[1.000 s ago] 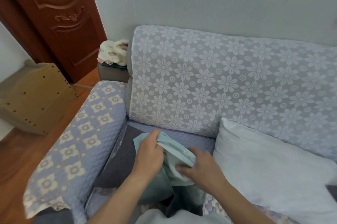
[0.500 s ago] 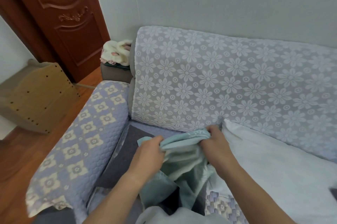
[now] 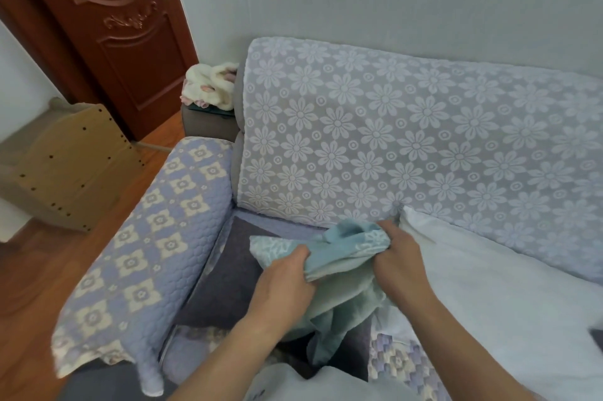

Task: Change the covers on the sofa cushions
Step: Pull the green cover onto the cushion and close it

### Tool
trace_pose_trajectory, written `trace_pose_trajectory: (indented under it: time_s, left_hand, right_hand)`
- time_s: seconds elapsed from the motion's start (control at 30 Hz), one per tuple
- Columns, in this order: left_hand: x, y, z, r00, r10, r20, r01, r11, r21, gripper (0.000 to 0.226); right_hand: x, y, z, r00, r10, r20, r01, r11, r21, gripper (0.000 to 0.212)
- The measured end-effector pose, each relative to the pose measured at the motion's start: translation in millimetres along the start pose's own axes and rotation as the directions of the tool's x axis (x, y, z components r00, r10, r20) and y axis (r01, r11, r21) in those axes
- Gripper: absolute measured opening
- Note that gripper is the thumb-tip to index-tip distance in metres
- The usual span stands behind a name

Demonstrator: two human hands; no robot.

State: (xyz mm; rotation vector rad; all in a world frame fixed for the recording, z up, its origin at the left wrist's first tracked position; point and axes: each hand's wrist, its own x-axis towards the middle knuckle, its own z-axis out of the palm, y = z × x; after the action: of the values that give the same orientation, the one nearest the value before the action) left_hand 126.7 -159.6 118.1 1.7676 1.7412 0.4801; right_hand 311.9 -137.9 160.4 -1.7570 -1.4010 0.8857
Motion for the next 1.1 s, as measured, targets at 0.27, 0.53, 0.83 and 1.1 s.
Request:
trace_pose_trajectory:
  time_s: [0.27,0.53,0.83,1.1]
  left_hand:
    - [12,-26,-9,0.953,-0.203,-0.227,0.122,0.938,-0.324,0.026]
    - [-1,-13,-2,0.998,-0.064,0.012,0.065,0.984,-0.167,0.017]
    - [10,-29,-8,0.94,-0.163,-0.299,0.058,0.942,-0.33,0.036]
    - [-8,1,-8,0.987,-0.124,-0.103,0.042,0.815,-0.578,0.018]
  right_hand:
    - [-33,28,32,0.903,0.063,0.425,0.031,0.977,-0.212,0.03]
    - [-6,43,11,0.996,-0.027,-0.085,0.017,0.993,-0.116,0.025]
    - [-32,30,33,0.971,-0.063,0.231,0.069,0.997,-0.016,0.015]
    - [-13,33,22,0.997,0.059,-0.047,-0.066,0.981,-0.184,0.015]
